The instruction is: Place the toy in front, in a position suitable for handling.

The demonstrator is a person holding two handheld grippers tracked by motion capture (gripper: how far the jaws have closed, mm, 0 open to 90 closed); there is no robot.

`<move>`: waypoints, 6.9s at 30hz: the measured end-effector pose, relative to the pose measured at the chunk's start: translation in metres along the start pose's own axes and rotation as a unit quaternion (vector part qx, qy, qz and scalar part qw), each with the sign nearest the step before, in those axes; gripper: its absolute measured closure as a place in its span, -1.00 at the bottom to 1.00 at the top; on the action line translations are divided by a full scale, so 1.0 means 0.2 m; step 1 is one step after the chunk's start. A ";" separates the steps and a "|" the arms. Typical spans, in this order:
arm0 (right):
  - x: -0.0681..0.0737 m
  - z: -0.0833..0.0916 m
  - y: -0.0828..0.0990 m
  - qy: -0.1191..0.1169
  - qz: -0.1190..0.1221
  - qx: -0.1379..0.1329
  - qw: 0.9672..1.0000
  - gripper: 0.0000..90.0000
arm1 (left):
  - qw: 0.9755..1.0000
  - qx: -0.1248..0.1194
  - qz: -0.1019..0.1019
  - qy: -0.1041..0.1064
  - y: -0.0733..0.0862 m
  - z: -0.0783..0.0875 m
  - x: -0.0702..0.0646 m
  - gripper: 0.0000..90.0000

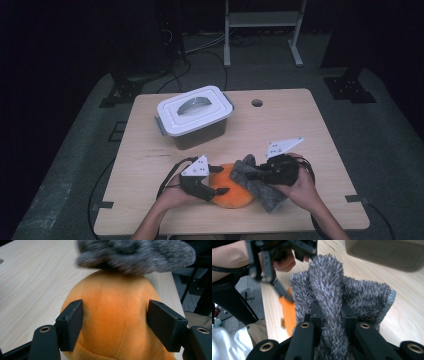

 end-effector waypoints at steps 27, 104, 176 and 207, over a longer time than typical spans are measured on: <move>-0.02 0.04 -0.01 -0.008 -0.014 -0.002 1.000 0.69 | 0.998 0.015 -0.055 0.005 -0.04 -0.03 -0.08 -0.28; 0.01 0.02 0.13 -0.018 -0.030 0.003 0.999 0.69 | 0.999 0.024 0.006 -0.020 -0.08 0.01 0.02 -0.64; 0.02 0.13 0.22 0.018 -0.013 0.013 1.000 0.68 | 0.999 0.000 0.028 -0.034 -0.12 -0.03 0.03 -0.04; -0.06 0.05 0.09 0.002 -0.029 0.015 0.999 0.67 | 0.999 0.008 0.012 -0.031 -0.13 -0.01 0.01 -0.52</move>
Point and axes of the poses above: each handheld gripper's, and its own axes: z roughly backward along the jaws, y roughly out of its underside, x roughly to its left, the point moved 6 cm from there along -z, roughly forward along the jaws, and after that the axes turned 10 degrees about -x, right-handed, at the moved point
